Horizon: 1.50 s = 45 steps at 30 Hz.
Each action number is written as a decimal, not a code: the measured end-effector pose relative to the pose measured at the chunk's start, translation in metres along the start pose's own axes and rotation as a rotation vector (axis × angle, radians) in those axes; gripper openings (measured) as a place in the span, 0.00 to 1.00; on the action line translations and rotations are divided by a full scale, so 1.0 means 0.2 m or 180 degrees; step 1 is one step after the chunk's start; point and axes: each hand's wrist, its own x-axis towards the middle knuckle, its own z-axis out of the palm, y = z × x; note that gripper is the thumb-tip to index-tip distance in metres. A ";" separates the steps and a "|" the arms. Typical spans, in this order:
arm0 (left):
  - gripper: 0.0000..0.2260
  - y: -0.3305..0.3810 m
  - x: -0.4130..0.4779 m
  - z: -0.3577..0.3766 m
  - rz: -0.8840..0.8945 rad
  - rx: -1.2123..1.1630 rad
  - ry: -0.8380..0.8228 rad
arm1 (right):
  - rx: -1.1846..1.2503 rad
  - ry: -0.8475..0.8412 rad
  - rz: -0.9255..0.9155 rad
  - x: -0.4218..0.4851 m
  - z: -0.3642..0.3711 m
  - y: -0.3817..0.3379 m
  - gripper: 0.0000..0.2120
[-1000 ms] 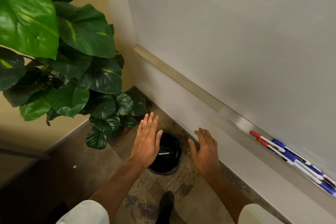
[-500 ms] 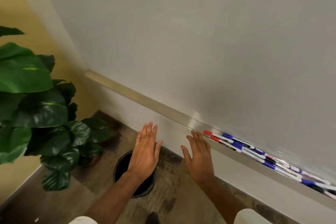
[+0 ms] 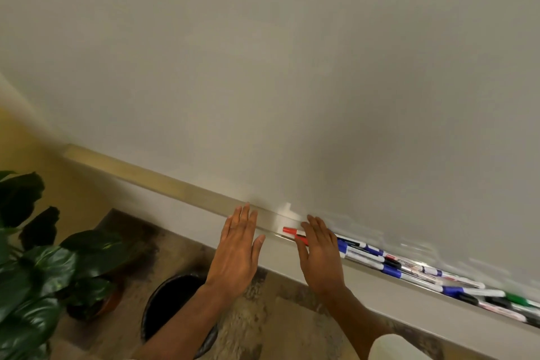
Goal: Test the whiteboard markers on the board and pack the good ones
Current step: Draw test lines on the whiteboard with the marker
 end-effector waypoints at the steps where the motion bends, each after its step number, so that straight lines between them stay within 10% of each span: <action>1: 0.27 0.01 0.03 0.02 0.0036 0.0017 -0.0012 | -0.0043 -0.0027 0.0001 0.02 0.01 0.01 0.18; 24: 0.26 -0.01 0.26 0.17 0.0227 -0.0197 -0.0016 | -0.0311 -0.0818 -0.0138 0.24 0.30 0.06 0.27; 32: 0.24 -0.04 0.26 0.16 0.0281 -0.0348 0.0090 | -0.0191 -0.0449 -0.0565 0.23 0.34 0.06 0.34; 45: 0.18 0.20 0.36 -0.21 -0.0571 -0.1937 0.0662 | 0.1119 0.0947 -0.0435 0.35 -0.05 -0.25 0.15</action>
